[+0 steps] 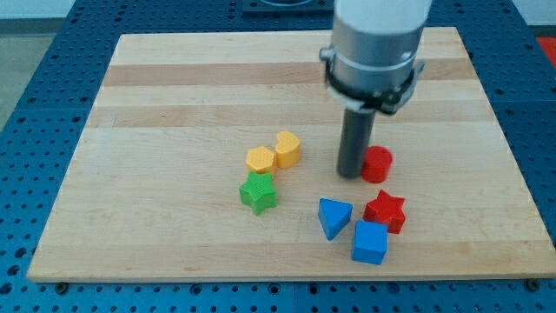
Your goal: Push red circle closer to red star
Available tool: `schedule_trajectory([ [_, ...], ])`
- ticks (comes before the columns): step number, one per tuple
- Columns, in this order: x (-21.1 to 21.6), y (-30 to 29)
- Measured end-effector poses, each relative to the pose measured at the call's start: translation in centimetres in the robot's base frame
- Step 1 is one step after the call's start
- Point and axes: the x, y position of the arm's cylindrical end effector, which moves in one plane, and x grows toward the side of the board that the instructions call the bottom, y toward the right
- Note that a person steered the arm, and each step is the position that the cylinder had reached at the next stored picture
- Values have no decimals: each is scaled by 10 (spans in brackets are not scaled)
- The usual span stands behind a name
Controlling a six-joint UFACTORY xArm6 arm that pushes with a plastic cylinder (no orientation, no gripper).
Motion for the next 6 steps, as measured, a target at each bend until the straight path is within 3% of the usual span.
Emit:
schedule_trajectory([
  [3, -39, 3],
  [4, -36, 32],
  [6, 6, 31],
])
